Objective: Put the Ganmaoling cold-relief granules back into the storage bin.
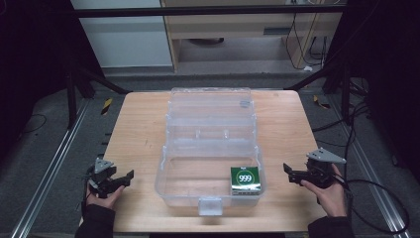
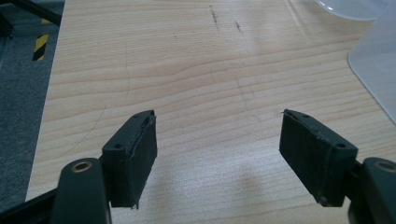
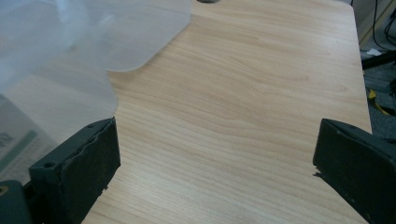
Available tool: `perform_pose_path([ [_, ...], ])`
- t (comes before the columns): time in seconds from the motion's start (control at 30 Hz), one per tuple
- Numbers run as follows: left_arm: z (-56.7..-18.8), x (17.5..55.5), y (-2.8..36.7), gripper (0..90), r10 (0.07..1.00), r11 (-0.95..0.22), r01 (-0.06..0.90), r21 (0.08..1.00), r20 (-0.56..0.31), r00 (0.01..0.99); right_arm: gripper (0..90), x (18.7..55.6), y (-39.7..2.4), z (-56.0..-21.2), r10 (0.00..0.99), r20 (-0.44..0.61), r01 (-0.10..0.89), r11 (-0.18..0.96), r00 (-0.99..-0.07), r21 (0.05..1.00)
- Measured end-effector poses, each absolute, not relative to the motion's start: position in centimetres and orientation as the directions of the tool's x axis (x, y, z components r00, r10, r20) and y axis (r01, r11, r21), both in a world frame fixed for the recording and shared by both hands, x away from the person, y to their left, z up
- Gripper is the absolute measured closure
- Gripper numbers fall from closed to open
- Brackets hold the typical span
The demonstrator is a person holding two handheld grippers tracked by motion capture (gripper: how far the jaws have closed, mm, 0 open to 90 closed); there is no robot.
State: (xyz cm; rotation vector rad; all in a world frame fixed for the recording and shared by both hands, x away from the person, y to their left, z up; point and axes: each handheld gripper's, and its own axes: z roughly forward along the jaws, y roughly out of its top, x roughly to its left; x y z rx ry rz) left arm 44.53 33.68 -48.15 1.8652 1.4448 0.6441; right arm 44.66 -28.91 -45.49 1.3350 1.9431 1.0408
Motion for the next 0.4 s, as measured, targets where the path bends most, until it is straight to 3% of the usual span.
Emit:
perform_pose_path([
  [0.4,-48.4,44.7,33.8,25.6,0.968,-0.153,0.634,0.758,-0.014,0.251,0.5,45.2,-30.9,-48.1,0.967,-0.011,0.558,0.156,-0.254,0.815],
])
